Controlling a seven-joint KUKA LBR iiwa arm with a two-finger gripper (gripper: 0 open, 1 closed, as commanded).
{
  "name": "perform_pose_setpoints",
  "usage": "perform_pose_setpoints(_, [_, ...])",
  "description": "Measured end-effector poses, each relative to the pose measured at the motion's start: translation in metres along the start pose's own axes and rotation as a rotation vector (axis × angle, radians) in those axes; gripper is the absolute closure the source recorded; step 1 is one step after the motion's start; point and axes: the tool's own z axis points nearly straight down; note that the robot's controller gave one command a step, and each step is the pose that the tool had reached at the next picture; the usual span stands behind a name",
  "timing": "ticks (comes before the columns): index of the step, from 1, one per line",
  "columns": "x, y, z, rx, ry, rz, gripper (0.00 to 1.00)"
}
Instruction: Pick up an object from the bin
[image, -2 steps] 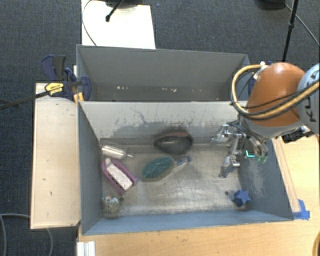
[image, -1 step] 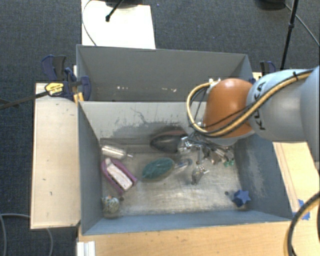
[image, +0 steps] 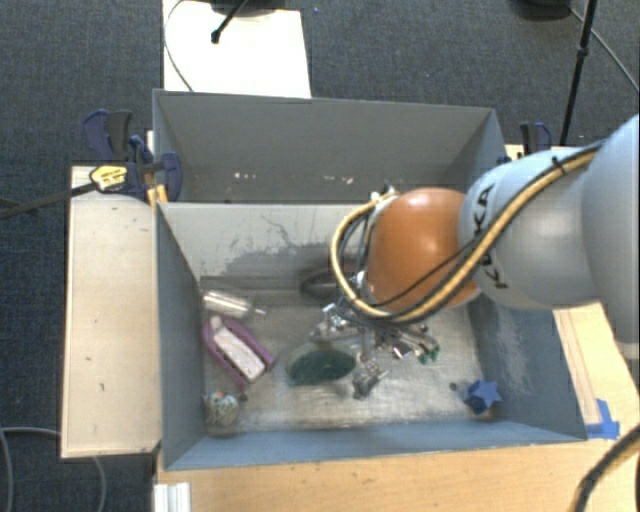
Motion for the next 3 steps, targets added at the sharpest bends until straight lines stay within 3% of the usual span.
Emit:
perform_pose_setpoints(1, [-0.029, 0.007, -0.001, 0.004, -0.004, -0.241, 0.00])
perform_pose_setpoints(2, [-0.037, -0.014, 0.029, 0.004, -0.005, -0.296, 0.00])
perform_pose_setpoints(3, [-0.038, -0.014, 0.027, 0.004, -0.005, -0.293, 0.00])
